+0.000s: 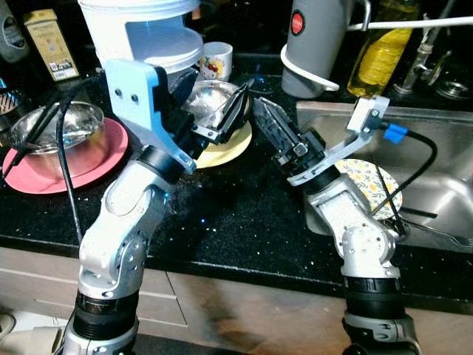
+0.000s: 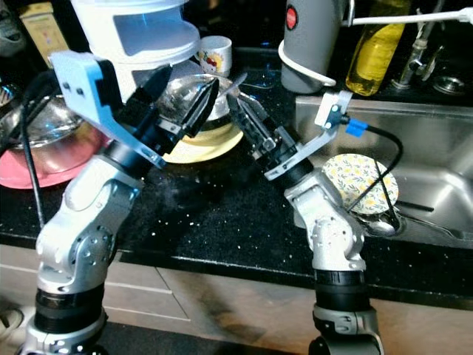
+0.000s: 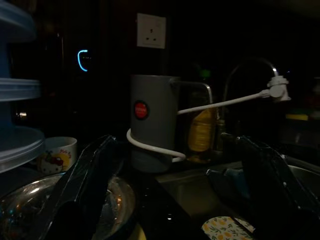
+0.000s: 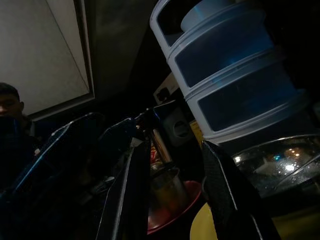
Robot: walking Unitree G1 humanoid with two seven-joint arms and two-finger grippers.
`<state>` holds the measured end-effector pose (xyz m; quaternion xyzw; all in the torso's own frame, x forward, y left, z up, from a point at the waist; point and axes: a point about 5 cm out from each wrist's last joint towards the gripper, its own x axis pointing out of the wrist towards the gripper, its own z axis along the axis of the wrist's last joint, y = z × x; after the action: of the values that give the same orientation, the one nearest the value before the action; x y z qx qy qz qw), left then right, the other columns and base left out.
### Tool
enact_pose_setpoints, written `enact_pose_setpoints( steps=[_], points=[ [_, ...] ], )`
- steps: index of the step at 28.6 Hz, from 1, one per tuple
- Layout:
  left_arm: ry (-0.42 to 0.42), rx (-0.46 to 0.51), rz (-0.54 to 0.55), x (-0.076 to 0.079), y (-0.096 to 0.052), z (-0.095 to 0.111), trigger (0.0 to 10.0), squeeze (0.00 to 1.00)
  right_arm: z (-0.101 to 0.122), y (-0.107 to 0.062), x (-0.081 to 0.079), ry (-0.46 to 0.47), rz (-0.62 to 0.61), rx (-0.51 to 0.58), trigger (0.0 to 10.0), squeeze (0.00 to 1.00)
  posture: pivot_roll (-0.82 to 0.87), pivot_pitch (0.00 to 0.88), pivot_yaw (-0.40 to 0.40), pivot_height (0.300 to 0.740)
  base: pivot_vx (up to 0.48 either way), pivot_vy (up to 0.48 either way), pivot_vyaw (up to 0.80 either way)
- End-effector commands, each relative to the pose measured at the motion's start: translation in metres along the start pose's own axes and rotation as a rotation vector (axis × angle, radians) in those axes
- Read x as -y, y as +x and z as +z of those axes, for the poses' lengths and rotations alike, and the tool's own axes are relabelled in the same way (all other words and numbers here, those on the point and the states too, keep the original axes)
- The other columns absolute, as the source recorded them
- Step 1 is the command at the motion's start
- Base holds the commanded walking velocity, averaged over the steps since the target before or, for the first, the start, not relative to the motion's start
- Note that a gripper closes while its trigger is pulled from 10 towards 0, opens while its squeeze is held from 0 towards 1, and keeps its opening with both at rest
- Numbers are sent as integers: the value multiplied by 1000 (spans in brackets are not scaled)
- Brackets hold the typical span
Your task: Kitchen organization
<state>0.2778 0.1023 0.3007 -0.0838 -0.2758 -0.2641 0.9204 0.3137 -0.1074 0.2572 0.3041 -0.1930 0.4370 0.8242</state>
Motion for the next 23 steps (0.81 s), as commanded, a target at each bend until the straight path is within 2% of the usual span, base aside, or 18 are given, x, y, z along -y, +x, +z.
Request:
enact_pose_setpoints(
  steps=[1, 3, 6, 23],
  points=[
    [14, 3, -13, 1, -1, 2, 10000, 0, -1, 2, -1, -10, -2, -4, 10000, 0, 101, 57, -35, 740, 0, 0, 0],
    [35, -6, -38, 3, -2, 2, 10000, 0, -1, 2, -1, -12, -4, -5, 10000, 0, 101, 57, -35, 740, 0, -480, 0],
    [6, -9, -38, 4, -1, 1, 10000, 0, -2, 2, -1, -13, -6, -7, 10000, 0, 103, 60, -35, 740, 0, -429, 0],
    [-9, 3, -31, 4, -1, 1, 10000, 0, -6, 3, -1, -45, -15, -37, 10000, 0, 100, 60, -33, 740, 0, 0, 0]
  ],
)
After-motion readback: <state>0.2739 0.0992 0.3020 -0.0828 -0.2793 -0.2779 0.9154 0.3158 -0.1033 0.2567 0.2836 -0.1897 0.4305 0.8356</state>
